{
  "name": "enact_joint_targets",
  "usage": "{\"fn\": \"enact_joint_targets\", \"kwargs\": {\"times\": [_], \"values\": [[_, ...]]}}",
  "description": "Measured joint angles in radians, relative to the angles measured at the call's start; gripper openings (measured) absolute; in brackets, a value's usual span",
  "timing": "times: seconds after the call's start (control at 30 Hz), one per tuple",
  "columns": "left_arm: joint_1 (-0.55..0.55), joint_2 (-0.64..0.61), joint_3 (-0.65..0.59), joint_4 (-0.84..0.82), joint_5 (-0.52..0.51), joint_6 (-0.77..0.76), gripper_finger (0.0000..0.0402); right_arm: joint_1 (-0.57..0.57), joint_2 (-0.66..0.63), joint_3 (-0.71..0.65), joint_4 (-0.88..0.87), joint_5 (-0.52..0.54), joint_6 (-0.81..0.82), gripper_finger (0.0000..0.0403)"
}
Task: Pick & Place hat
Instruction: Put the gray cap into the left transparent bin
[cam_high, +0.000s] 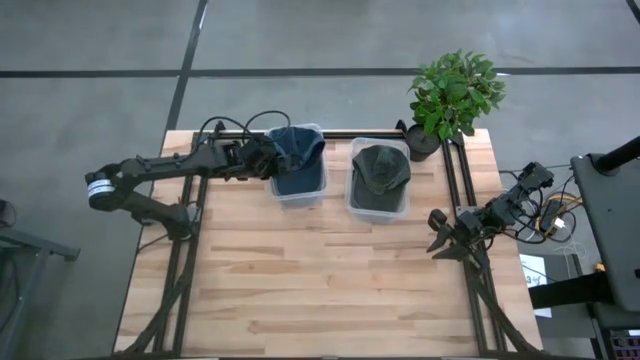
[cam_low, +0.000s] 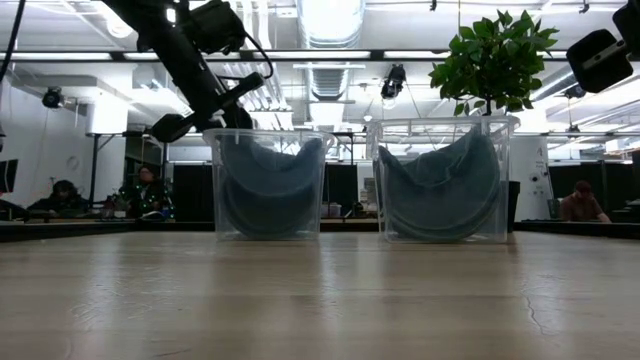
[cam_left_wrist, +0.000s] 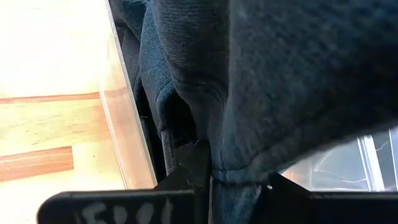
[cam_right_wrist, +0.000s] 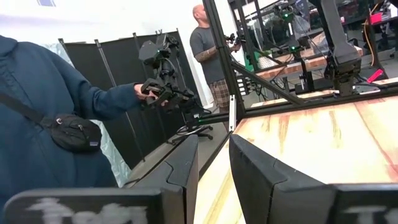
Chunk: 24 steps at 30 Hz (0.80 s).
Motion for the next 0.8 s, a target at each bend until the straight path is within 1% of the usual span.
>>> {"fn": "enact_joint_targets", "kwargs": {"times": [0.07, 0.17, 0.4, 0.5, 0.6, 0.8], "values": [[0.000, 0.000, 0.000, 0.000, 0.000, 0.019, 0.0041, 0.000, 0.000, 0.000, 0.001, 0.000, 0.000, 0.0086], [-0.001, 0.000, 0.000, 0.001, 0.000, 0.047, 0.0063, 0.000, 0.000, 0.000, 0.001, 0.000, 0.000, 0.0086], [-0.001, -0.002, 0.007, 0.002, 0.001, 0.063, 0.0148, 0.000, 0.000, 0.000, 0.014, 0.000, 0.000, 0.0086], [-0.001, -0.009, 0.025, -0.006, 0.000, 0.066, 0.0172, 0.000, 0.000, 0.000, 0.016, 0.000, 0.000, 0.0086], [-0.001, -0.022, 0.049, -0.007, 0.000, 0.096, 0.0180, 0.000, 0.000, 0.000, 0.016, 0.000, 0.000, 0.0086], [-0.001, -0.057, 0.086, -0.001, 0.000, 0.129, 0.0181, 0.000, 0.000, 0.000, 0.016, 0.000, 0.000, 0.0086]]}}
